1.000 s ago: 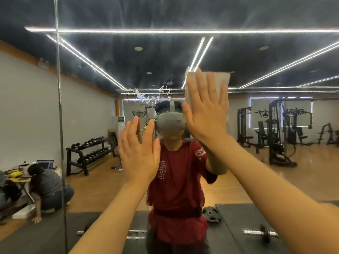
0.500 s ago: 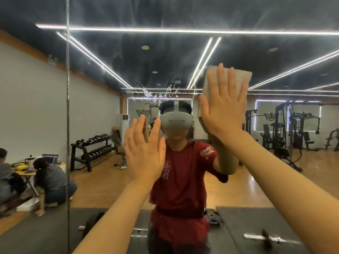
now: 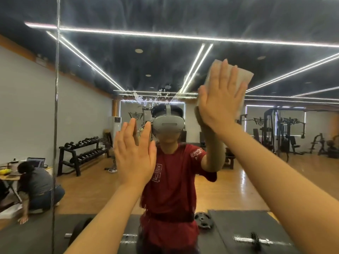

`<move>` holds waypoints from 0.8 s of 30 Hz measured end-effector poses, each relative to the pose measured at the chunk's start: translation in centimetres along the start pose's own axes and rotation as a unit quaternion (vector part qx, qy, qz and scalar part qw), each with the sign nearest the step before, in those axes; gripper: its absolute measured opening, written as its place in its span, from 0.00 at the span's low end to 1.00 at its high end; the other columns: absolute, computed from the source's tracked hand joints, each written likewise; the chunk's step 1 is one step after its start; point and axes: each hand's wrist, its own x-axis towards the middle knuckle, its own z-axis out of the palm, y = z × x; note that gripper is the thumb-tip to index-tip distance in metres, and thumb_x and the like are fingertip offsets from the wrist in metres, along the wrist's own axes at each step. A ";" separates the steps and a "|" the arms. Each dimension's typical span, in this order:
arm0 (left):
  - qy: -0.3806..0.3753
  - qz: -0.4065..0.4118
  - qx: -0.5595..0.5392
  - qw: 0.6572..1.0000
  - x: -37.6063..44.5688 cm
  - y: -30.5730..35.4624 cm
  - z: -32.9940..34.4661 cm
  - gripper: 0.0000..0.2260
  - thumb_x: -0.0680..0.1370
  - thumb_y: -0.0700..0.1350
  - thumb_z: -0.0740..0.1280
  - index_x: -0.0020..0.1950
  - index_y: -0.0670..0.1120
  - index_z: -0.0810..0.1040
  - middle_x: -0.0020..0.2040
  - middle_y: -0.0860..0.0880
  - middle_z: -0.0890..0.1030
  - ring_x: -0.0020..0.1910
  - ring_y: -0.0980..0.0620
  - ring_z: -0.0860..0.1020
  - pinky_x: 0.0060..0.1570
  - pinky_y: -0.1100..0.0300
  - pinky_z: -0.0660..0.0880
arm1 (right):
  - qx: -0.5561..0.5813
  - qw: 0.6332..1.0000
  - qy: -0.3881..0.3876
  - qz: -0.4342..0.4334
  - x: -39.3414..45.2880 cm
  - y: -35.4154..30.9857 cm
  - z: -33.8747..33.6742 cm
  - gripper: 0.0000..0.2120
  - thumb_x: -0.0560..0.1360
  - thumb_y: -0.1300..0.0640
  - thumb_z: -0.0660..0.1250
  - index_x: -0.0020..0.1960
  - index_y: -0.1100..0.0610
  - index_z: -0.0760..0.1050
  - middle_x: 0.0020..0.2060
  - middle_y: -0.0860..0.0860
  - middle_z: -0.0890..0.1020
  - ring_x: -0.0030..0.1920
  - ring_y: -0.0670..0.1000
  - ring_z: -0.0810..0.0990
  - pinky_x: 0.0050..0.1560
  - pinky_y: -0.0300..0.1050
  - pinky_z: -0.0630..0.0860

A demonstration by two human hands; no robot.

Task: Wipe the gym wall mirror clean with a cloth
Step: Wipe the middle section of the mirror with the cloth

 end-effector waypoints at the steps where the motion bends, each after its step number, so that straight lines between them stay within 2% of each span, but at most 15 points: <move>1: 0.001 0.001 -0.001 1.000 0.0 0.0 0.0 0.22 0.81 0.51 0.56 0.75 0.49 0.63 0.75 0.38 0.62 0.74 0.38 0.59 0.71 0.38 0.59 | 0.003 1.000 0.000 -0.013 -0.6 -1.6 0.3 0.32 0.81 0.44 0.46 0.81 0.55 0.45 0.80 0.55 0.48 0.79 0.59 0.44 0.75 0.67 0.46; 5: 0.010 0.007 -0.009 1.000 -0.1 -0.3 0.1 0.22 0.81 0.51 0.57 0.75 0.49 0.65 0.75 0.38 0.63 0.74 0.39 0.58 0.70 0.37 0.61 | -0.021 0.976 -0.029 -0.216 -4.9 -5.7 1.5 0.29 0.81 0.45 0.47 0.80 0.54 0.53 0.79 0.56 0.55 0.79 0.60 0.51 0.74 0.68 0.48; 7: 0.009 0.012 -0.010 1.000 -0.2 -0.5 0.1 0.22 0.82 0.52 0.56 0.75 0.49 0.65 0.75 0.38 0.63 0.74 0.39 0.58 0.71 0.38 0.60 | -0.044 0.966 -0.040 -0.254 -4.2 -4.1 1.2 0.29 0.82 0.44 0.45 0.80 0.54 0.54 0.79 0.56 0.56 0.79 0.60 0.52 0.75 0.67 0.49; 9: 0.009 0.014 -0.014 1.000 -0.2 -0.6 0.1 0.22 0.82 0.52 0.55 0.76 0.49 0.65 0.75 0.38 0.63 0.74 0.39 0.58 0.72 0.40 0.58 | -0.058 0.974 -0.035 -0.218 -3.3 -1.2 0.7 0.30 0.82 0.43 0.43 0.80 0.54 0.51 0.79 0.56 0.54 0.79 0.59 0.51 0.75 0.66 0.49; 12: 0.008 0.009 -0.012 1.000 -0.1 -0.5 0.2 0.22 0.82 0.52 0.55 0.76 0.49 0.64 0.75 0.39 0.63 0.74 0.40 0.58 0.72 0.40 0.57 | -0.020 0.995 -0.034 -0.096 -2.7 2.4 -0.1 0.31 0.82 0.43 0.43 0.81 0.56 0.49 0.80 0.56 0.51 0.79 0.58 0.48 0.76 0.65 0.47; 16: 0.004 0.007 -0.012 1.000 0.0 -0.4 0.2 0.22 0.82 0.51 0.56 0.76 0.49 0.64 0.75 0.38 0.63 0.74 0.39 0.58 0.72 0.40 0.57 | 0.005 1.000 -0.004 -0.010 -5.1 -0.1 0.1 0.30 0.82 0.46 0.45 0.81 0.57 0.48 0.80 0.57 0.50 0.79 0.59 0.47 0.75 0.67 0.47; 18: 0.008 0.009 -0.017 1.000 0.0 -0.4 0.2 0.22 0.82 0.51 0.56 0.76 0.50 0.63 0.75 0.38 0.63 0.74 0.39 0.58 0.72 0.40 0.58 | 0.000 0.998 -0.024 -0.061 -9.2 -2.5 0.8 0.30 0.82 0.46 0.47 0.81 0.56 0.48 0.80 0.57 0.50 0.79 0.59 0.46 0.75 0.67 0.44; 21: 0.008 0.014 -0.016 1.000 0.0 -0.6 0.1 0.22 0.82 0.51 0.56 0.76 0.50 0.63 0.75 0.38 0.63 0.74 0.40 0.58 0.73 0.41 0.58 | -0.019 0.977 -0.066 -0.202 -16.5 -3.5 1.6 0.30 0.82 0.46 0.51 0.80 0.56 0.51 0.80 0.56 0.52 0.79 0.60 0.47 0.75 0.67 0.46; 23: 0.009 0.018 -0.019 1.000 0.0 -0.7 0.0 0.22 0.82 0.51 0.56 0.76 0.50 0.64 0.75 0.38 0.63 0.74 0.40 0.58 0.72 0.41 0.57 | -0.048 0.971 -0.067 -0.224 -17.8 -1.1 1.8 0.30 0.81 0.45 0.52 0.80 0.54 0.52 0.79 0.56 0.54 0.79 0.60 0.50 0.75 0.68 0.49; 24: 0.009 0.019 -0.021 1.000 0.0 -0.8 0.0 0.22 0.82 0.51 0.56 0.76 0.50 0.64 0.75 0.38 0.63 0.74 0.39 0.58 0.72 0.41 0.58 | -0.061 0.975 -0.064 -0.202 -17.7 0.5 1.6 0.30 0.82 0.44 0.51 0.80 0.54 0.52 0.79 0.56 0.54 0.79 0.60 0.51 0.74 0.68 0.50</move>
